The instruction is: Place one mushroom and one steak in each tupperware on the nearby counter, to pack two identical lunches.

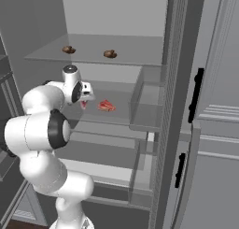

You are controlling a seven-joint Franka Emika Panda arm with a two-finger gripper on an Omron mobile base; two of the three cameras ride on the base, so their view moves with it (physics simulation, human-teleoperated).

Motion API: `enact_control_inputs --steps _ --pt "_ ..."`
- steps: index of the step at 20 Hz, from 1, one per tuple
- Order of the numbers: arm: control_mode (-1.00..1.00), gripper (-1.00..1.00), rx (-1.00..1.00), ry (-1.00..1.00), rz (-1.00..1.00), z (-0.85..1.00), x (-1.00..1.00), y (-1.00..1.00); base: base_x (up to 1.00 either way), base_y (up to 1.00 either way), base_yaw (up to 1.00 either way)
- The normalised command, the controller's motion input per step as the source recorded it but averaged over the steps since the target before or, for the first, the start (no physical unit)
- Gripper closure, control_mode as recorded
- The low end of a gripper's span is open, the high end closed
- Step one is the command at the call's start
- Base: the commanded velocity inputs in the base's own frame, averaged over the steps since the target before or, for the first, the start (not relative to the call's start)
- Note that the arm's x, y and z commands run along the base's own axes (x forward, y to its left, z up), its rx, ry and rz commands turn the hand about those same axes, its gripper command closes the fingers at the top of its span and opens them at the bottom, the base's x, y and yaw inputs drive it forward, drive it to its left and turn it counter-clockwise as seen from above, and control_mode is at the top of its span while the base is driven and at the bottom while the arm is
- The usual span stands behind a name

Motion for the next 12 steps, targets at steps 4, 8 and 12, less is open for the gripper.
enact_control_inputs --steps 4,8,12 --pt "-1.0 -1.0 0.0 0.06 0.0 -0.34 0.51 0.26 0.0 0.0 0.0" --pt "-1.0 -1.0 0.0 0.06 0.0 -0.35 0.45 0.09 0.0 0.0 0.0" --pt "-1.0 -1.0 0.04 0.05 -0.03 -0.03 0.2 0.0 0.0 0.0 0.0"
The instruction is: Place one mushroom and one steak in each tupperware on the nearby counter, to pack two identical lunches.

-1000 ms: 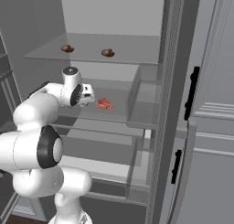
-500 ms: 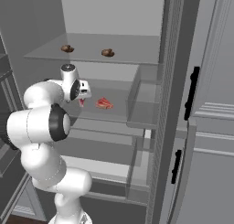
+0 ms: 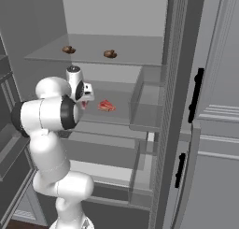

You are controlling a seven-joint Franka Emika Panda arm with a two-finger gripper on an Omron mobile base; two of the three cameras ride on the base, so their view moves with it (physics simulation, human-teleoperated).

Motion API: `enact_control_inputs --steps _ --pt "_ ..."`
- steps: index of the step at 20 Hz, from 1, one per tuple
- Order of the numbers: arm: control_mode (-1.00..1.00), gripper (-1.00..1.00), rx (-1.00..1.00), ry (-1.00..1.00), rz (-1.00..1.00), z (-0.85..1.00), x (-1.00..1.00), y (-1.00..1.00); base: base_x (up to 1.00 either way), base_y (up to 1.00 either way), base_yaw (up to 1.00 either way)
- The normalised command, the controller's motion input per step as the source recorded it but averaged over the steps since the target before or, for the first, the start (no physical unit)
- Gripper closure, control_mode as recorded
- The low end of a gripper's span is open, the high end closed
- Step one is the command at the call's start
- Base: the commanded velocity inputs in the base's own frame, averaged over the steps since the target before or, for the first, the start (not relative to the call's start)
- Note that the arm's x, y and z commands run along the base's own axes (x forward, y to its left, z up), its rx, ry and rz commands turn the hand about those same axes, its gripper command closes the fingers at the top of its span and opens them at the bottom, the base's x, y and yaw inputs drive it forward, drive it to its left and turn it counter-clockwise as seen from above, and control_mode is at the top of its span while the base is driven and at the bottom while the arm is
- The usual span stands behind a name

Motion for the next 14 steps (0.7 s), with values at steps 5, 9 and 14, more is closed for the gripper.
enact_control_inputs --steps 5,9,14 --pt "-1.0 -1.0 0.01 0.08 -0.04 -0.03 0.31 0.0 0.0 0.0 0.0" --pt "-1.0 -1.0 0.0 0.01 -0.05 -0.22 0.37 -0.06 0.0 0.0 0.0" --pt "-1.0 -1.0 0.0 0.0 -0.03 -0.14 0.47 -0.05 0.0 0.0 0.0"
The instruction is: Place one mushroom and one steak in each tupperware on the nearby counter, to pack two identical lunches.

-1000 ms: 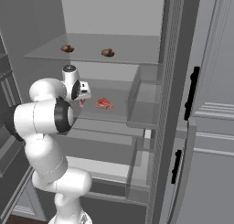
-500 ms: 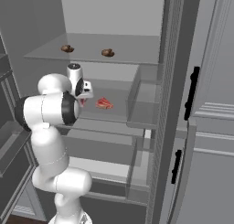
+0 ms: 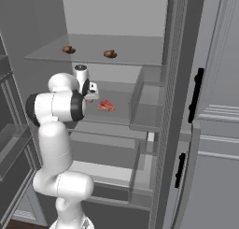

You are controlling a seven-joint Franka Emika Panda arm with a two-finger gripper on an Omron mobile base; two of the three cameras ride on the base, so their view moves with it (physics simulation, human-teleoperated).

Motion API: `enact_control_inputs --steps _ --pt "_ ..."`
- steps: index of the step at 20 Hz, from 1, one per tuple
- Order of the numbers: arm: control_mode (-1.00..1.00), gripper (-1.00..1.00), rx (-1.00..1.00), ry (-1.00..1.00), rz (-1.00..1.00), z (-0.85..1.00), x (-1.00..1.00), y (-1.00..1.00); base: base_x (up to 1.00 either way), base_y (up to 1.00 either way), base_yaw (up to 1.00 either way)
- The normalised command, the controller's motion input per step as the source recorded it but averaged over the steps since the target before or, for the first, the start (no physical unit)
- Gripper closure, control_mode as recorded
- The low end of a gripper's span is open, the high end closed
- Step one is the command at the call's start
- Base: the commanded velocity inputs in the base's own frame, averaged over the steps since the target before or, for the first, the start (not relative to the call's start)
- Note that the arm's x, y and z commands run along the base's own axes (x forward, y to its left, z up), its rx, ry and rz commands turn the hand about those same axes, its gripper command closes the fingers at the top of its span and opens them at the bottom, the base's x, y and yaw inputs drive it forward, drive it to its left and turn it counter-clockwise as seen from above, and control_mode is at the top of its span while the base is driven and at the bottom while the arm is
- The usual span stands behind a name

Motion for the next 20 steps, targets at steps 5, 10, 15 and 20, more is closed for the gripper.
enact_control_inputs --steps 5,10,15,20 --pt "-1.0 -1.0 0.0 0.0 -0.02 -0.2 0.51 0.0 0.0 0.0 0.0" --pt "-1.0 -1.0 0.0 0.01 -0.01 -0.21 0.15 0.08 0.0 0.0 0.0" --pt "-1.0 -1.0 0.0 -0.03 0.0 -0.5 -0.02 0.16 0.0 0.0 0.0" --pt "-1.0 -1.0 0.0 -0.17 0.0 -0.81 -0.09 0.07 0.0 0.0 0.0"
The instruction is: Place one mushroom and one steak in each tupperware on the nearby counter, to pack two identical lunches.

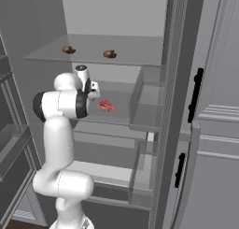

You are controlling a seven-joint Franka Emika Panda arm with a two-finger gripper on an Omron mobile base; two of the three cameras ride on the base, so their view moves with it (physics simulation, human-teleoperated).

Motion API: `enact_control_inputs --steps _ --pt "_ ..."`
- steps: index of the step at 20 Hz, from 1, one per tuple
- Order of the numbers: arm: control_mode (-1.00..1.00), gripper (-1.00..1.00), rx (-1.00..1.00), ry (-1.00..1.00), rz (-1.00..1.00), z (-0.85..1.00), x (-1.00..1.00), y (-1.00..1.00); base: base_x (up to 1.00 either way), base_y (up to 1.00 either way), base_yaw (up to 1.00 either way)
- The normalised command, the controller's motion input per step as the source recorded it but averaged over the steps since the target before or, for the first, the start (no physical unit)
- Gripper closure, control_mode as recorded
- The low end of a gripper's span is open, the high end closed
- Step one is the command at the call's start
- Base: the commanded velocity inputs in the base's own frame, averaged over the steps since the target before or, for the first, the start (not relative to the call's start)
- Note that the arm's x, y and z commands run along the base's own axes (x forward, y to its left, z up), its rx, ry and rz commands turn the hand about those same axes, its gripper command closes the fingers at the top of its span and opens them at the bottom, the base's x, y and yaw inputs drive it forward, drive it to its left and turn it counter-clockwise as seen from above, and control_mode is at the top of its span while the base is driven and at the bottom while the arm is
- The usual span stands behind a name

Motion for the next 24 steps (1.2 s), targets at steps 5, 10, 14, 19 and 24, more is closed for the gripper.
enact_control_inputs --steps 5,10,14,19,24 --pt "-1.0 -1.0 0.0 -0.31 0.0 -0.58 -0.49 0.07 0.0 0.0 0.0" --pt "-1.0 -1.0 0.03 -0.1 0.0 -0.26 -0.37 0.13 0.0 0.0 0.0" --pt "-1.0 -1.0 0.15 0.08 0.0 -0.08 -0.4 0.09 0.0 0.0 0.0" --pt "-1.0 -1.0 0.06 0.02 0.0 -0.69 -0.29 0.04 0.0 0.0 0.0" --pt "-1.0 -1.0 0.0 -0.11 0.0 -0.48 -0.13 0.0 0.0 0.0 0.0"
